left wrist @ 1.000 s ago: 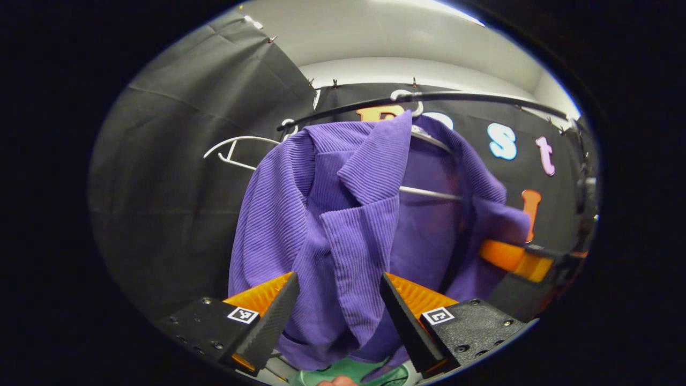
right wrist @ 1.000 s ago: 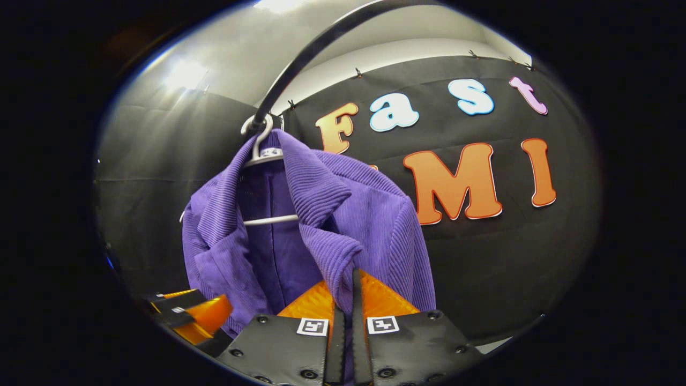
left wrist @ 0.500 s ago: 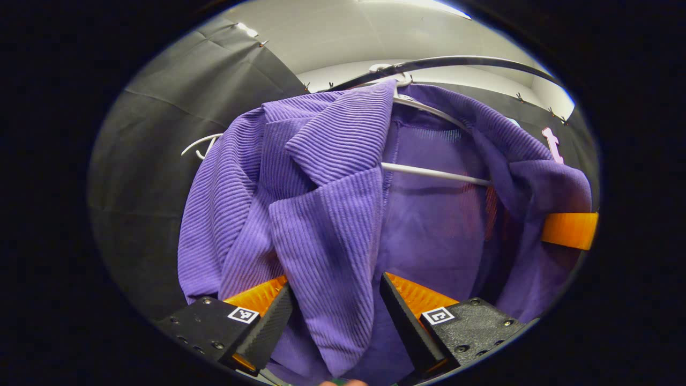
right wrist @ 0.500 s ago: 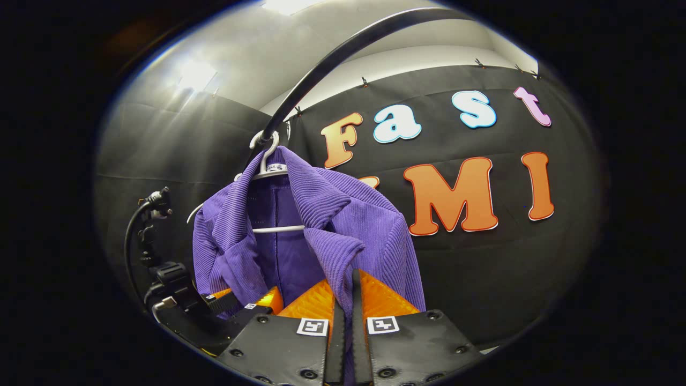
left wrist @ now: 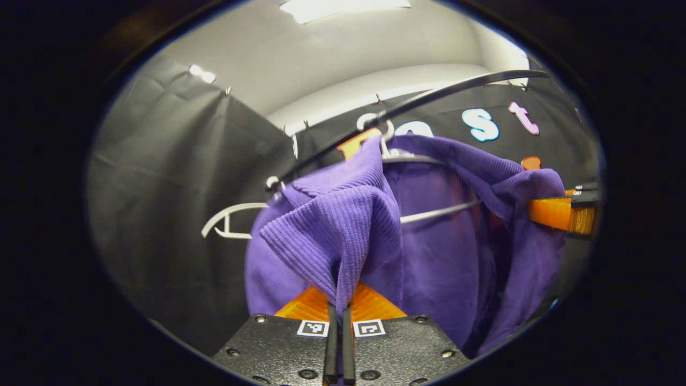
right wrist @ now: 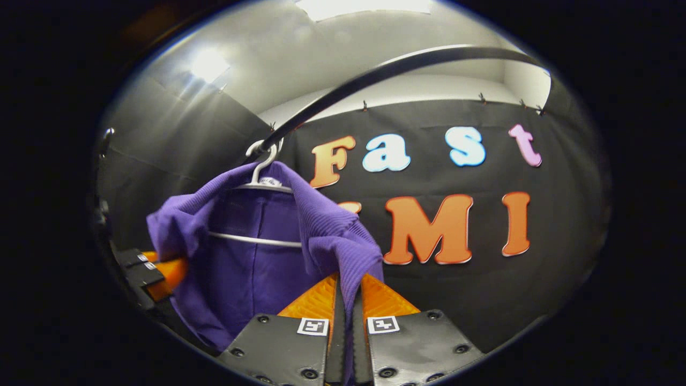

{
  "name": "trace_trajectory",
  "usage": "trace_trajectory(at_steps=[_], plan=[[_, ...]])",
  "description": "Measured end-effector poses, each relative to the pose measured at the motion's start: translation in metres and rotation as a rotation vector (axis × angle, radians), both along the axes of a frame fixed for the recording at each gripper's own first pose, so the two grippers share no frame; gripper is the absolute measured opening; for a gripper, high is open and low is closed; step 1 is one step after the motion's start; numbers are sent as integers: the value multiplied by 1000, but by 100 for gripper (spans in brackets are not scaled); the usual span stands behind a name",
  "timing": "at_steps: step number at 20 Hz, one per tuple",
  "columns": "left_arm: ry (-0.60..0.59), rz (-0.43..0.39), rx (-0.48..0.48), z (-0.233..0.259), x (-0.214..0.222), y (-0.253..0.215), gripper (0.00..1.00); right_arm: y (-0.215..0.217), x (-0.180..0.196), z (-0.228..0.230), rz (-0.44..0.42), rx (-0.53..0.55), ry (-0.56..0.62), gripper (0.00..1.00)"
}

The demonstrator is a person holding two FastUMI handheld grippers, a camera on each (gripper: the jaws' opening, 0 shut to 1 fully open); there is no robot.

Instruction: Grasp the clothes on the hanger with both hands and then place them into the laundry hamper below.

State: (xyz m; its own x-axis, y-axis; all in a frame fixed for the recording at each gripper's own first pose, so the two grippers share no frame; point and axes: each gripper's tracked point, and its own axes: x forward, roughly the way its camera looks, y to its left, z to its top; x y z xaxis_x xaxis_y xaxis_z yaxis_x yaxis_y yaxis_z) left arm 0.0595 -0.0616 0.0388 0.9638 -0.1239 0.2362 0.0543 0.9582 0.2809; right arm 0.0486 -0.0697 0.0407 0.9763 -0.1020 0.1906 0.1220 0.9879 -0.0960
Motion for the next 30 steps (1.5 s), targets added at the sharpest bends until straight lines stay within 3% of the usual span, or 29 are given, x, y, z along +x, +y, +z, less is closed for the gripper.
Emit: trace_trajectory(at_steps=[3, 8, 15, 19, 23, 30], plan=[[-76, 66, -2, 49, 6, 27, 3, -23, -6, 27, -119, -38, -83, 13], [-188, 184, -70, 119, 31, 89, 2, -47, -3, 50, -230, -53, -140, 13], [-215, 182, -69, 153, 77, 102, 4, -72, 23, 67, -363, -106, -184, 13], [-200, 141, -109, 156, 109, 101, 4, -85, 45, 72, -391, -134, -196, 13], [-203, 152, -65, 149, 139, 99, 6, -92, 70, 65, -395, -157, -178, 13], [-31, 130, -116, 82, 179, 100, 5, -98, 110, 31, -288, -11, -83, 13]])
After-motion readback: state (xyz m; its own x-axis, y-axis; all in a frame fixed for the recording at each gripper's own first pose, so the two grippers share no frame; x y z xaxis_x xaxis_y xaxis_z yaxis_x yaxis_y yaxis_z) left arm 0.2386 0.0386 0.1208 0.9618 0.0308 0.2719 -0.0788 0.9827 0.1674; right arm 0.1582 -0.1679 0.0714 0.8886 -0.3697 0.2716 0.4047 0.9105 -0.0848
